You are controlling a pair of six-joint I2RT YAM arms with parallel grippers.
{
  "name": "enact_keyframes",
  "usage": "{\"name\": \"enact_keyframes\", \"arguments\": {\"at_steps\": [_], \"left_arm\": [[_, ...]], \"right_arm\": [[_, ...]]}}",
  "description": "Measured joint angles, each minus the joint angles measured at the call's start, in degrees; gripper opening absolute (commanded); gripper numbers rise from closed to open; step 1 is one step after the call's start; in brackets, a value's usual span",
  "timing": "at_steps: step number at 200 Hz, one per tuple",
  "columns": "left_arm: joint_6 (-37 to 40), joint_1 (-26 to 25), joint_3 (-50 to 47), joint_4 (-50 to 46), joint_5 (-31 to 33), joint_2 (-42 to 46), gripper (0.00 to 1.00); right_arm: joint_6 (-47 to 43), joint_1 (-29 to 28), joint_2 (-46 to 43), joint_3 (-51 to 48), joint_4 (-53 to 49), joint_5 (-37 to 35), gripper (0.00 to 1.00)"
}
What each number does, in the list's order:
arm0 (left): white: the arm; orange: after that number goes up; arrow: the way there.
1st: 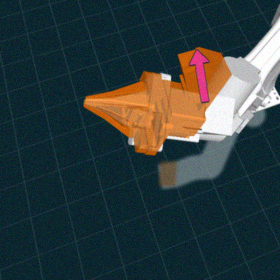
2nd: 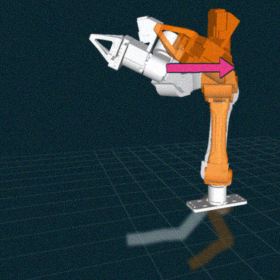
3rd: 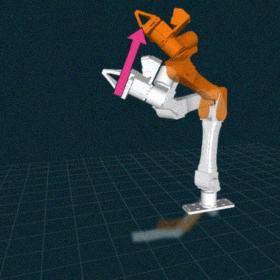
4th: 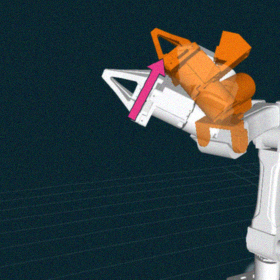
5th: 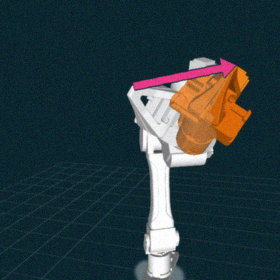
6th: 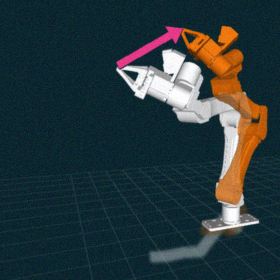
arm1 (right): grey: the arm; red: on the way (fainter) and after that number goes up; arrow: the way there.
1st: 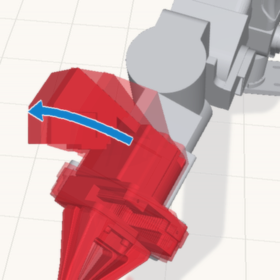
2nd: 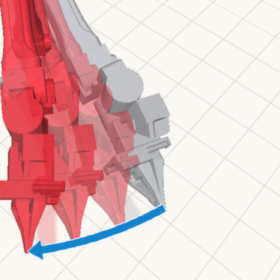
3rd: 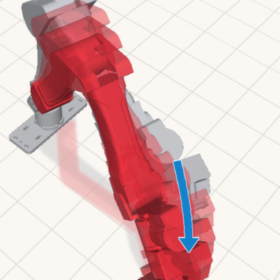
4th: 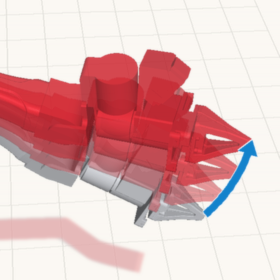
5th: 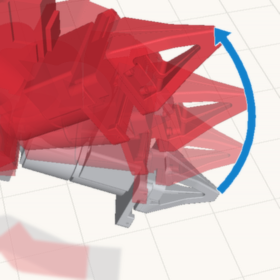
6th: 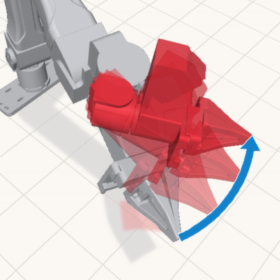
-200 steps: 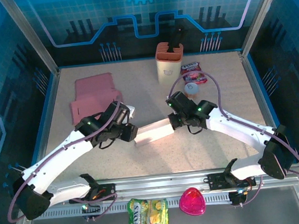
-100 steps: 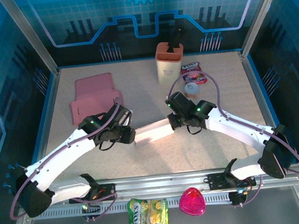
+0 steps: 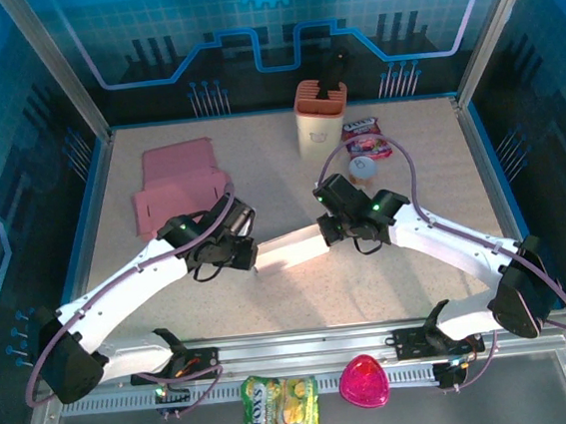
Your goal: Fold the paper box
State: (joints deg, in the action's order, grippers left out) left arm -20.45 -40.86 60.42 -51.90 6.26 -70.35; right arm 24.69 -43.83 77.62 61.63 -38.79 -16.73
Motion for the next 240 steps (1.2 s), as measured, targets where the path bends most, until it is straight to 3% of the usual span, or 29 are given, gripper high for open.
{"name": "enact_keyframes", "arguments": {"at_steps": [53, 116, 240], "left_arm": [[0.81, 0.00, 0.00, 0.59, 0.11, -0.74, 0.07], [-1.79, 0.04, 1.53, 0.15, 0.22, -2.71, 0.00], [-17.16, 1.64, 5.92, -4.33, -4.85, -6.12, 0.00]], "right_arm": [[0.22, 0.00, 0.00, 0.00, 0.00, 0.00, 0.00], [0.55, 0.00, 0.00, 0.00, -0.20, -0.85, 0.00], [0.81, 0.00, 0.00, 0.00, -0.28, -1.09, 0.00]]}}
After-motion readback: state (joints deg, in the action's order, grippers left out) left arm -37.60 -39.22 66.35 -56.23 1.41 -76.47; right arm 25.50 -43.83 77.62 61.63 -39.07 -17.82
